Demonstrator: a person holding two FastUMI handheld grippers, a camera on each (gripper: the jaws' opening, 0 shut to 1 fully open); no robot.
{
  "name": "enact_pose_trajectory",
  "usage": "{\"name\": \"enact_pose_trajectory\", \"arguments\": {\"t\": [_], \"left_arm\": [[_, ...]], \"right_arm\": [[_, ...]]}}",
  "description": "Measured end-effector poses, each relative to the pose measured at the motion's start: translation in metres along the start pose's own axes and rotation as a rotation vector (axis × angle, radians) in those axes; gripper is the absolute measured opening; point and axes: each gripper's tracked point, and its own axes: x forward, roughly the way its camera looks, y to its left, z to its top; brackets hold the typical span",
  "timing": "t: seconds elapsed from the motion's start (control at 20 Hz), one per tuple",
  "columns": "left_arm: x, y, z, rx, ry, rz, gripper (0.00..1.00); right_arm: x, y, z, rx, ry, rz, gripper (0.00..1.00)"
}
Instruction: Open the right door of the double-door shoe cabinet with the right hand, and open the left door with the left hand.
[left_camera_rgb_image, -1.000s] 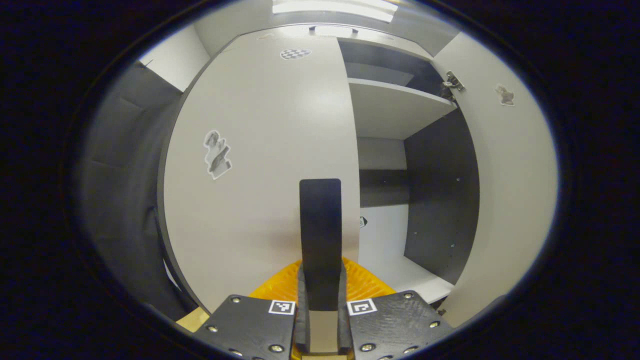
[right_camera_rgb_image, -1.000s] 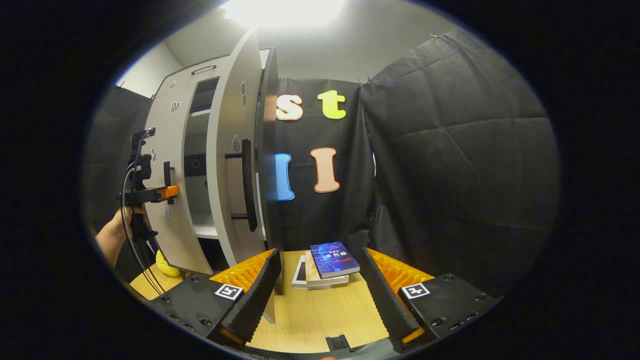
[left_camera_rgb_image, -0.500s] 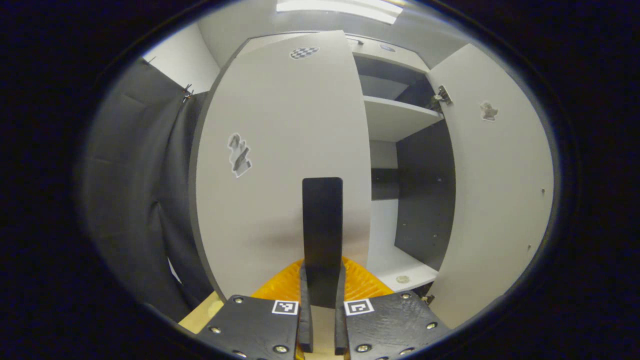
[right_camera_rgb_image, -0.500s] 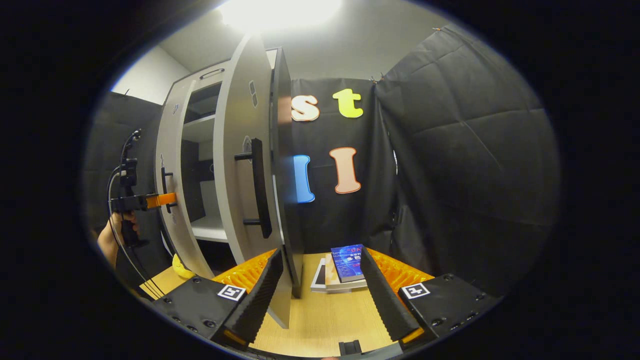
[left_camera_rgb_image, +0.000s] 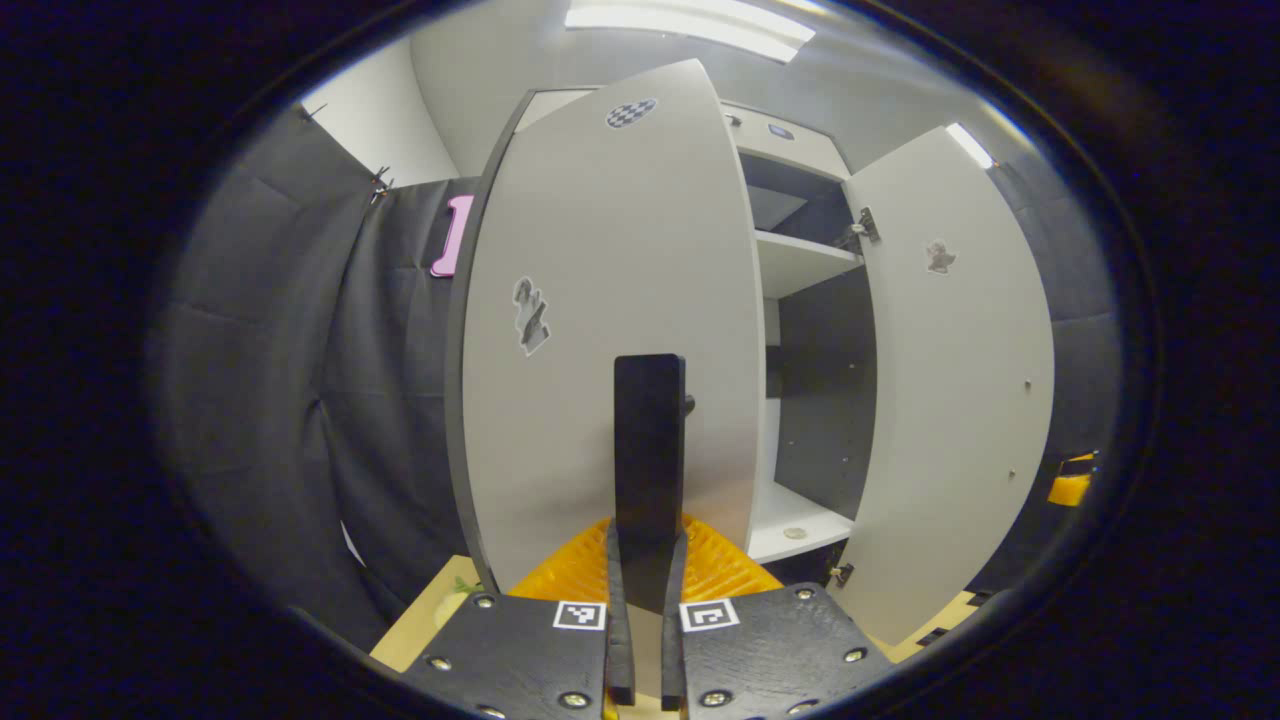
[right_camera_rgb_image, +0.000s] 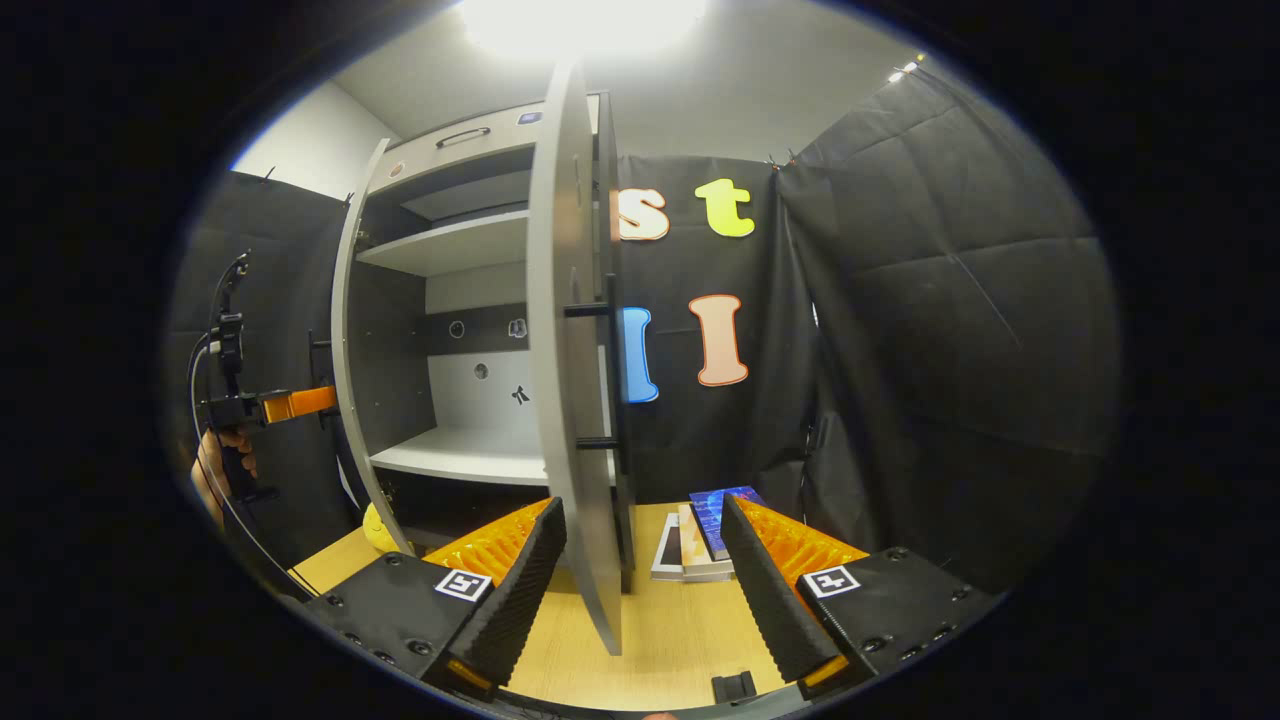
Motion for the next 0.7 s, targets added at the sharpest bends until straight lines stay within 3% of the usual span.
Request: {"name": "enact_pose_trajectory", "arguments": {"t": [0.1,0.2,0.25,0.3,0.4,0.45,0.55,0.6,0.7], "left_arm": [[-0.009,0.01,-0.001,-0.007,-0.001,-0.005,0.12],[-0.017,0.018,0.001,-0.017,-0.005,-0.002,0.12],[-0.02,0.024,0.0,-0.024,-0.008,-0.001,0.12],[-0.023,0.028,0.001,-0.023,-0.009,-0.002,0.12],[-0.03,0.036,0.001,-0.004,-0.01,-0.003,0.13],[-0.033,0.044,0.001,0.006,-0.01,0.001,0.14],[-0.042,0.06,0.0,0.023,-0.01,0.014,0.14],[-0.044,0.064,0.001,0.032,-0.007,0.022,0.11],[-0.05,0.077,-0.005,0.051,0.011,0.028,0.09]], "right_arm": [[-0.001,0.007,0.001,-0.011,-0.002,0.006,0.92],[-0.002,0.015,0.004,-0.019,-0.01,0.014,0.92],[-0.001,0.02,0.004,-0.02,-0.01,0.02,0.97],[-0.002,0.024,0.005,-0.02,-0.01,0.026,0.92],[-0.003,0.035,0.003,-0.023,-0.008,0.041,0.97],[-0.002,0.038,0.003,-0.028,-0.004,0.048,0.92],[-0.003,0.045,0.002,-0.039,0.001,0.058,0.92],[-0.002,0.048,0.004,-0.045,0.001,0.063,0.97],[0.002,0.056,0.007,-0.055,0.0,0.074,0.97]]}}
